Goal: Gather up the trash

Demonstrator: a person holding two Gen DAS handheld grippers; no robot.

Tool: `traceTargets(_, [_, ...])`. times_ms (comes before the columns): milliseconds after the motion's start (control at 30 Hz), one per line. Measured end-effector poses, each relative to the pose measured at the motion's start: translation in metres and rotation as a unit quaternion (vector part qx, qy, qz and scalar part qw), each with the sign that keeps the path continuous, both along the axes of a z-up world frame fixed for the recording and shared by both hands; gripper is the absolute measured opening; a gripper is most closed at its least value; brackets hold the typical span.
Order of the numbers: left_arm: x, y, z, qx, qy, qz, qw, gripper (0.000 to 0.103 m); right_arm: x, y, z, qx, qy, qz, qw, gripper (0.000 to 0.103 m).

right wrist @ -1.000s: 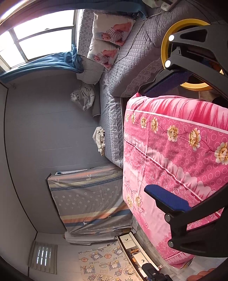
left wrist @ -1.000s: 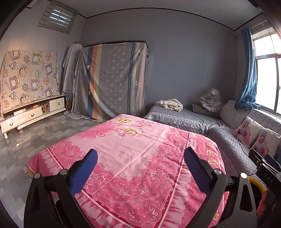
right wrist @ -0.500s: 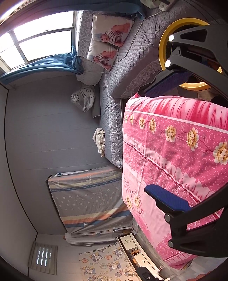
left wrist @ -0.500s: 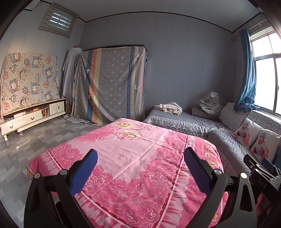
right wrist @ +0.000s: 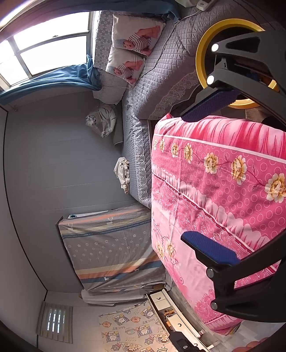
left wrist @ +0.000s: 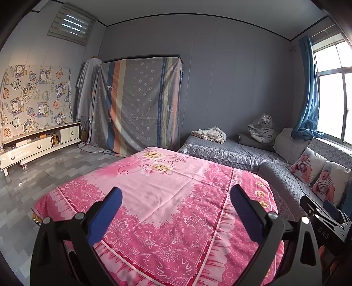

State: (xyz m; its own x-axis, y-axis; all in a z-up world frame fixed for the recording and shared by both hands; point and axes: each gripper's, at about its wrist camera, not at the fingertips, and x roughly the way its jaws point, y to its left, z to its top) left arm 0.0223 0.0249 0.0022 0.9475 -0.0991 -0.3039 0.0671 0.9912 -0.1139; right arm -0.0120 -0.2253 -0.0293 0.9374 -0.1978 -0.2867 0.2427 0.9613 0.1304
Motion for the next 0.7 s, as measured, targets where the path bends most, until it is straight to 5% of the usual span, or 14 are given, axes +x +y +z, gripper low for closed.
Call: traceTargets(700, [0.0020, -0.0030, -0.0033, 0.004, 0.003, -0.007, 1.0000, 0.095, 0.0047, -0.0006, -0.0047, 0.004, 0.008, 0.007, 1.000, 0.095])
